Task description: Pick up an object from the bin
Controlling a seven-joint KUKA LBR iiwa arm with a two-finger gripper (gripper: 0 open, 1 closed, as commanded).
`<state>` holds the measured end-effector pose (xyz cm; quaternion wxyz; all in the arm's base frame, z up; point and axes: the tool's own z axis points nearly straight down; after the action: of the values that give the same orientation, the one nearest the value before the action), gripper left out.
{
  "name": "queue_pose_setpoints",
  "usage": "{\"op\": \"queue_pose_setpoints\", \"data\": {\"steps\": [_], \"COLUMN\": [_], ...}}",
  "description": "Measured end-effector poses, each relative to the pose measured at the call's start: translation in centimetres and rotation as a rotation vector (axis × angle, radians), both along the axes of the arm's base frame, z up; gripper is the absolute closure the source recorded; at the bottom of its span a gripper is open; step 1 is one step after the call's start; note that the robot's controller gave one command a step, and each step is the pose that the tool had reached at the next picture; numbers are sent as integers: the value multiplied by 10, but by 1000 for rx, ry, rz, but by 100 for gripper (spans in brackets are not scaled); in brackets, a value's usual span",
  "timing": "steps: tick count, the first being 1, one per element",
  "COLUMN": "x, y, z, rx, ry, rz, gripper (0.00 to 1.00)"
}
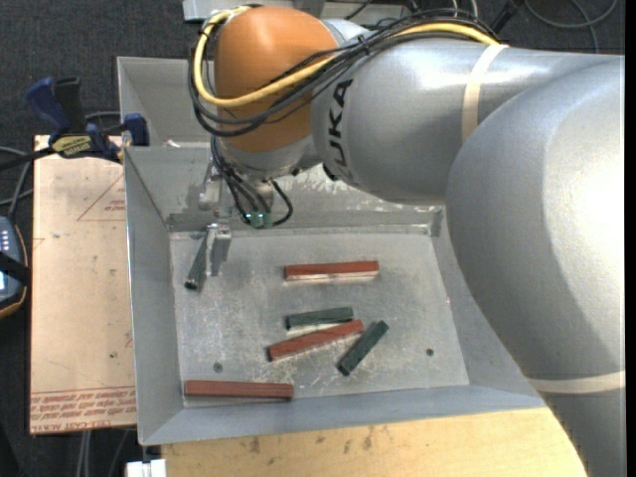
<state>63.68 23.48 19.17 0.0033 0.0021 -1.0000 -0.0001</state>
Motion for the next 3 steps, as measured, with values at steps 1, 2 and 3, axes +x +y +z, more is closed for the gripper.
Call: {"op": "queue_pose_setpoints", "data": {"steps": [1, 2, 3], "x": [2, 9, 19], "y": [-1, -13, -53], "z": [5, -43, -113], "rx": [2, 4, 6], "ry": [-8, -15, -21], "rz": [-3, 9, 17], "gripper": [0, 0, 100]}}
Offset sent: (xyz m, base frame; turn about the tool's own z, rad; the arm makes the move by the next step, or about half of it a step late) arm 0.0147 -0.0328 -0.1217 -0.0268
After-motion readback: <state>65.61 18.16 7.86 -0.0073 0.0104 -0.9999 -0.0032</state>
